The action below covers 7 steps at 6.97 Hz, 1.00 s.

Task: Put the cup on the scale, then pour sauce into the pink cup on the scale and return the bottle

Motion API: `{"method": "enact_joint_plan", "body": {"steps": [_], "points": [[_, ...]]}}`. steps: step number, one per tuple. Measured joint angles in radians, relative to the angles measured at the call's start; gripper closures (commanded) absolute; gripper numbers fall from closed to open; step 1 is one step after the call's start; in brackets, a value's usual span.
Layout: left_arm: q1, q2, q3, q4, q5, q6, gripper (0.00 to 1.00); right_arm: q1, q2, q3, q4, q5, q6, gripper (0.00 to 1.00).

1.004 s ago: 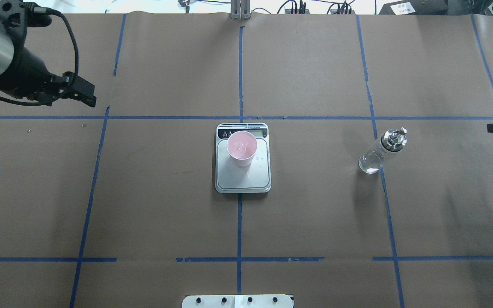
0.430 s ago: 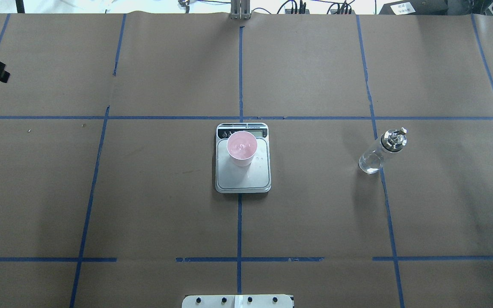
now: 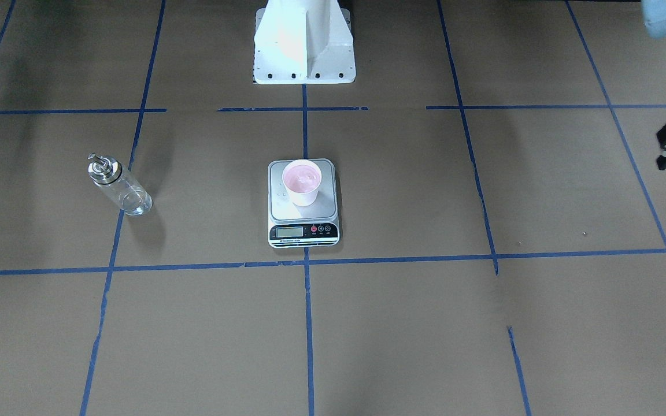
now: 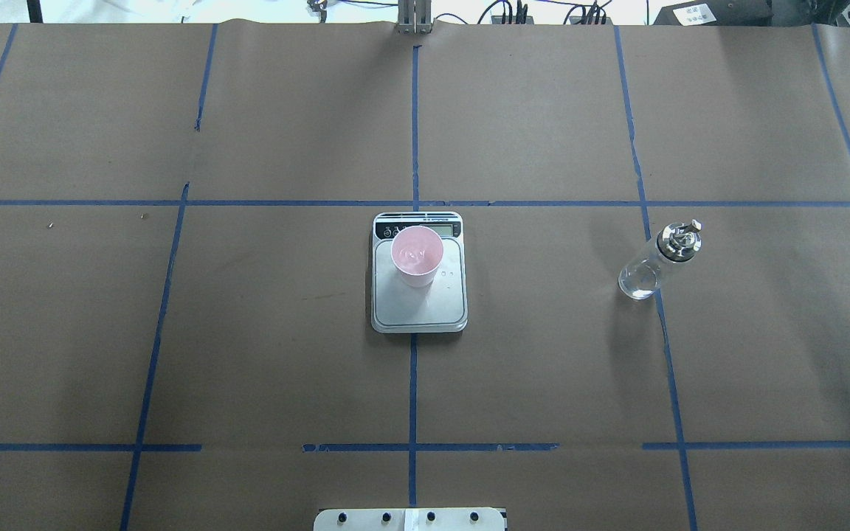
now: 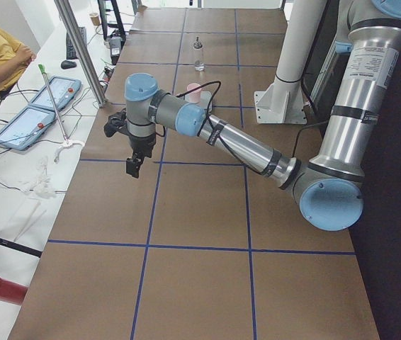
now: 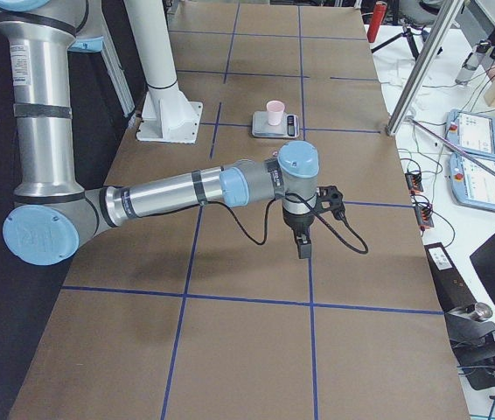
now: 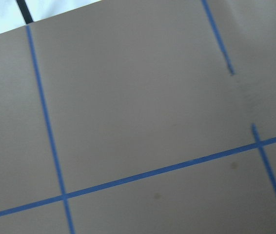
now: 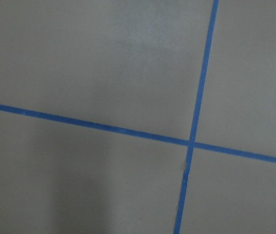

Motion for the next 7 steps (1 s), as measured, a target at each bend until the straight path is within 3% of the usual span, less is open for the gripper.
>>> {"method": "enact_joint_plan", "body": {"steps": [4, 7], "points": [[-0.022, 0.024, 0.024, 0.052, -0.077, 0.039, 0.00, -0.004, -0.005, 0.017, -0.019, 0.020, 0.013, 0.00], [-0.138, 0.169, 0.011, -0.007, -0.077, 0.083, 0.00, 0.004, -0.098, 0.026, -0.020, 0.019, 0.013, 0.00]]}}
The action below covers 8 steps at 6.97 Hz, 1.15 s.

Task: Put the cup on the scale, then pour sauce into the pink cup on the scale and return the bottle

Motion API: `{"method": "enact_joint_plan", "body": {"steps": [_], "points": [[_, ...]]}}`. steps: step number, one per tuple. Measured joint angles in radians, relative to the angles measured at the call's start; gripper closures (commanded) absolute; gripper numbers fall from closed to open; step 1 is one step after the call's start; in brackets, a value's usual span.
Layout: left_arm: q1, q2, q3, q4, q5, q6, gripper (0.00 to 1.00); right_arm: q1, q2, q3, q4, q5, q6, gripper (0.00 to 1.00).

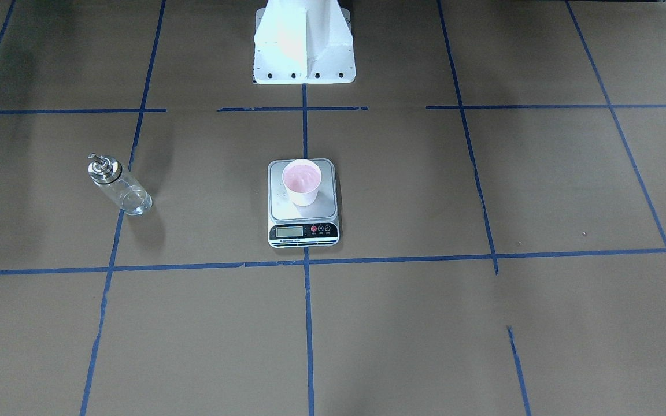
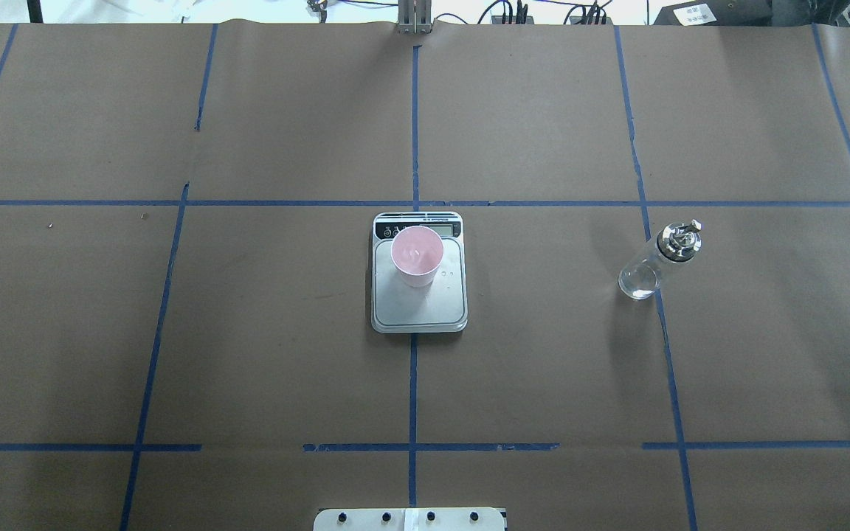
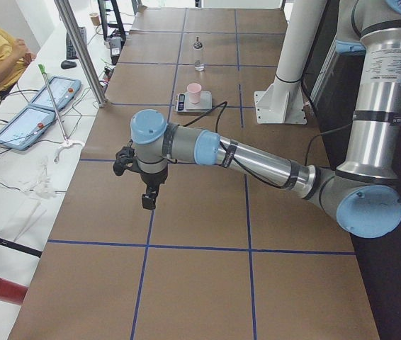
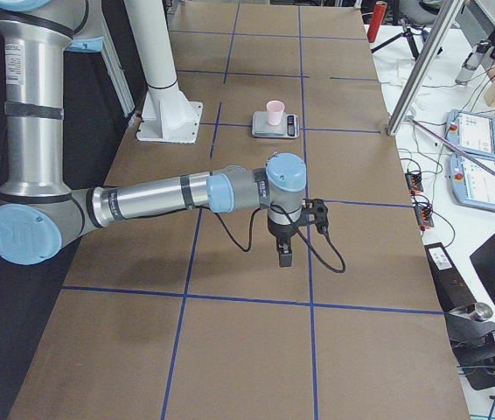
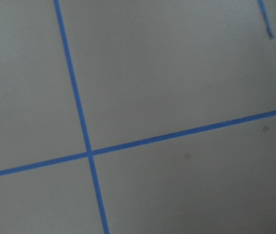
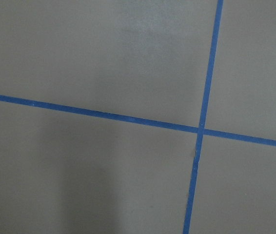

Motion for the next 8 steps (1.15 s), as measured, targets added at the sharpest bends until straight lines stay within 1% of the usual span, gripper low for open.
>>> {"method": "enact_joint_plan", "body": {"steps": [2, 4, 5, 6, 8], "points": [[-0.064, 0.070, 0.026, -0.072, 0.009, 0.046, 0.00, 0.050, -0.056, -0.009, -0.001, 0.033, -0.006, 0.00], [-0.073, 0.117, 0.099, -0.129, 0.012, 0.054, 0.00, 0.103, -0.067, -0.011, -0.001, 0.082, -0.013, 0.00], [-0.071, 0.129, 0.118, -0.137, 0.012, 0.053, 0.00, 0.112, -0.069, -0.006, -0.004, 0.095, -0.015, 0.00], [-0.068, 0.125, 0.124, -0.141, 0.030, 0.054, 0.00, 0.110, -0.073, 0.001, -0.006, 0.098, -0.016, 0.00], [-0.065, 0.096, 0.115, -0.129, 0.109, 0.056, 0.00, 0.053, -0.070, 0.000, -0.011, 0.095, -0.016, 0.00]]}}
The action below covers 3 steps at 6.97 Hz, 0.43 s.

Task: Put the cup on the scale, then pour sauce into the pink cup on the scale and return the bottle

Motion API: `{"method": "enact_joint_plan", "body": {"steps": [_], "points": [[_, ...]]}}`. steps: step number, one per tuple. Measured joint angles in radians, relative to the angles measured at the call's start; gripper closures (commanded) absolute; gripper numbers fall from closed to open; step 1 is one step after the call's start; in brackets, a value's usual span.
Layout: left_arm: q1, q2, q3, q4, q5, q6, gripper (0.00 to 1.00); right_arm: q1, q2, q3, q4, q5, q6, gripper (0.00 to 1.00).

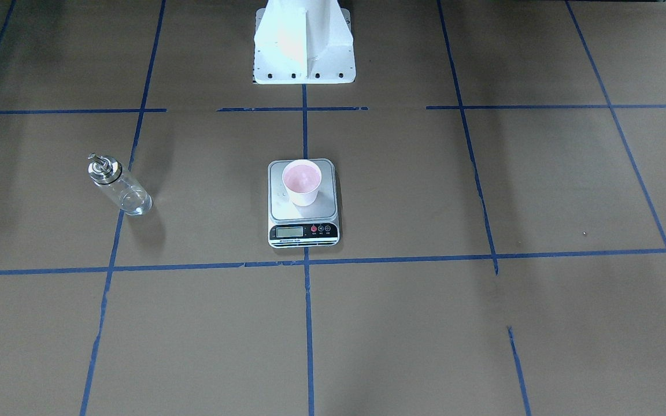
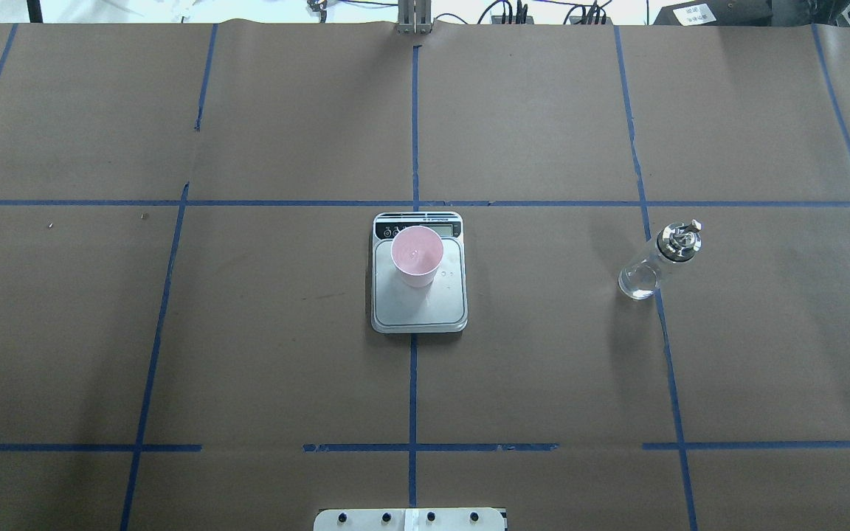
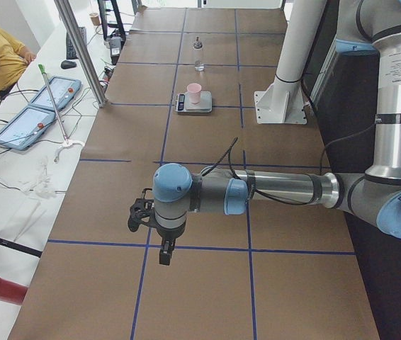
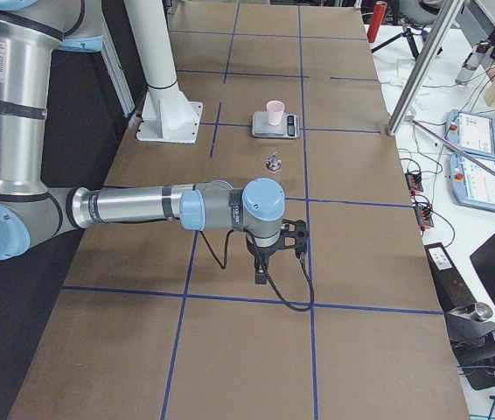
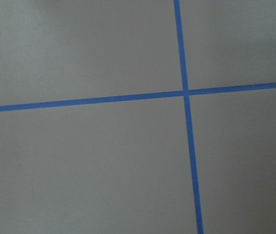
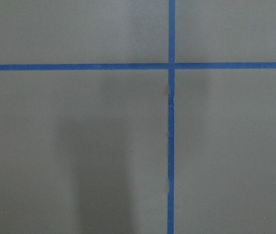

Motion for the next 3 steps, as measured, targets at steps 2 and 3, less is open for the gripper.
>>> {"method": "enact_joint_plan", "body": {"steps": [2, 3], "points": [[0.015, -0.006, -0.026, 0.133, 0.018, 0.004, 0.00, -0.069, 0.011, -0.010, -0.016, 0.002, -0.005, 0.00], [0.021, 0.003, -0.027, 0.185, 0.016, 0.042, 0.00, -0.089, 0.019, -0.024, -0.025, 0.004, -0.023, 0.00]]}}
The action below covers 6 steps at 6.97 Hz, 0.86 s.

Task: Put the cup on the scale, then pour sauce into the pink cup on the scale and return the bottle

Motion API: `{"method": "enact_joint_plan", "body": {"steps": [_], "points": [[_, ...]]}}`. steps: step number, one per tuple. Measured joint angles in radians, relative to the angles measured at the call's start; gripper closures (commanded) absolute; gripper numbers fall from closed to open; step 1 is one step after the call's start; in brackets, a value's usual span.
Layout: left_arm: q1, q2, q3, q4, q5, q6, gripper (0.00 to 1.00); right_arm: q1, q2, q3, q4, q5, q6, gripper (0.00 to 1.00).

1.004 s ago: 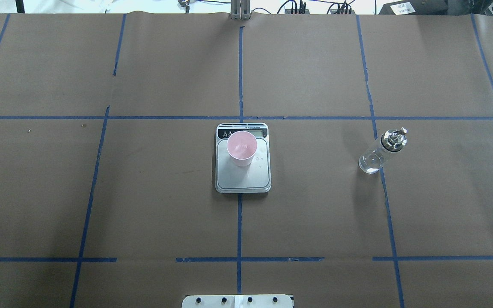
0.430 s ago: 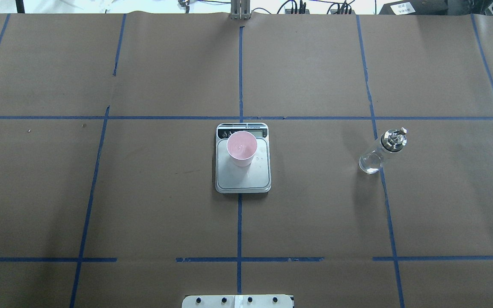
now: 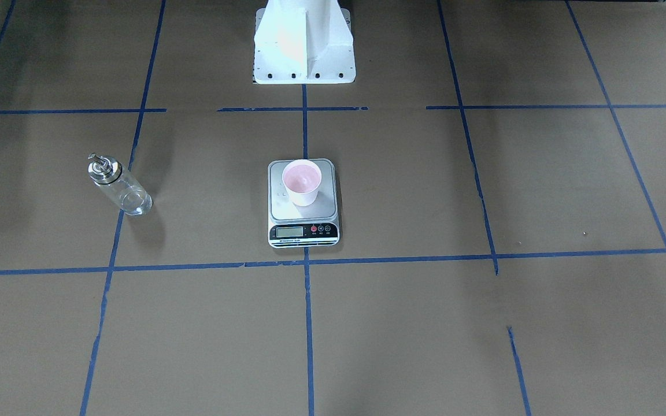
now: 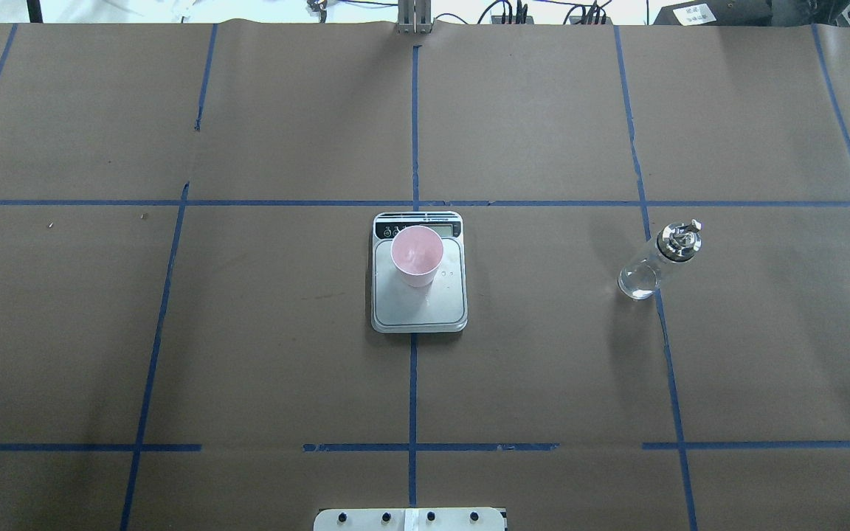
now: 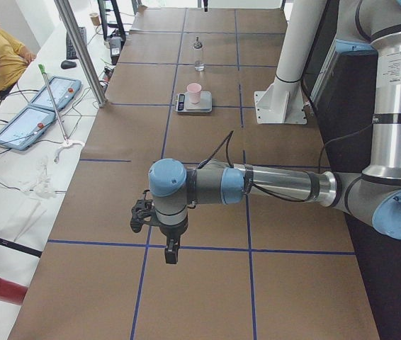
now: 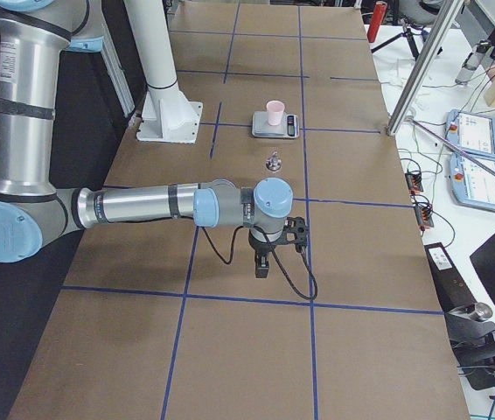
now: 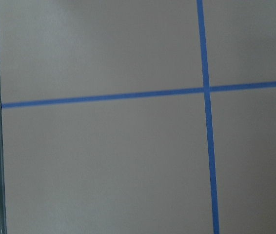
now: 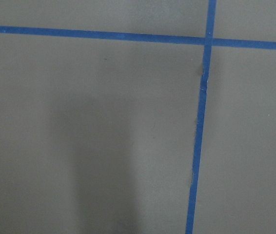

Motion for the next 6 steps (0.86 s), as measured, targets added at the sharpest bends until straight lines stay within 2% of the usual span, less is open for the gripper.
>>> {"method": "enact_joint_plan", "body": {"steps": [1, 3, 6], "points": [[0.003, 0.007, 0.022, 0.005, -0.005, 0.071, 0.00, -0.009, 0.011, -0.012, -0.019, 0.002, -0.032, 0.00], [0.009, -0.001, 0.088, -0.067, -0.057, 0.124, 0.00, -0.001, 0.037, -0.020, -0.087, 0.004, -0.131, 0.00], [0.014, -0.006, 0.121, -0.145, -0.085, 0.063, 0.00, 0.004, 0.062, -0.024, -0.111, 0.002, -0.176, 0.00]]}}
